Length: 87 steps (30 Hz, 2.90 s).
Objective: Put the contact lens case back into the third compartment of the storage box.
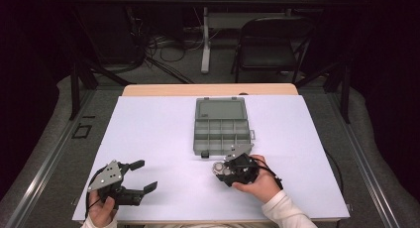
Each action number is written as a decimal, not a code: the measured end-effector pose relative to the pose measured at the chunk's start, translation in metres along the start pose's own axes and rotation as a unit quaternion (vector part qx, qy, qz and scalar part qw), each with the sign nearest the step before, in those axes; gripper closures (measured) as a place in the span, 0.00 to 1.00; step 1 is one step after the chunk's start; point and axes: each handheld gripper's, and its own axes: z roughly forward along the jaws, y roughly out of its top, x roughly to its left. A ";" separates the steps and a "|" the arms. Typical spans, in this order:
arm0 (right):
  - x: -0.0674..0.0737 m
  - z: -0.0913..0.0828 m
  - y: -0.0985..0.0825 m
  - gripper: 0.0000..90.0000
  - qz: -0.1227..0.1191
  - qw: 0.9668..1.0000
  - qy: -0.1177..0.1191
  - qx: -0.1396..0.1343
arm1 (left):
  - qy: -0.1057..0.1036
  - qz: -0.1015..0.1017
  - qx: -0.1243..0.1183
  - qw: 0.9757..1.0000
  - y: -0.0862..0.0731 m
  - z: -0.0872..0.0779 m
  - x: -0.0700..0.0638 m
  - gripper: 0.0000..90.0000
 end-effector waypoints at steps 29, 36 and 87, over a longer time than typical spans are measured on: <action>-0.027 -0.015 -0.008 0.54 0.070 0.994 -0.058 -0.056 | 0.007 -0.002 0.000 1.000 0.000 0.000 0.000 0.18; -0.034 -0.017 -0.010 0.54 0.091 0.991 -0.074 -0.056 | 0.008 -0.004 0.001 1.000 0.000 0.000 0.000 0.18; -0.069 -0.020 0.030 0.54 0.114 0.989 -0.092 -0.006 | 0.008 -0.006 0.004 1.000 0.000 0.002 0.001 0.18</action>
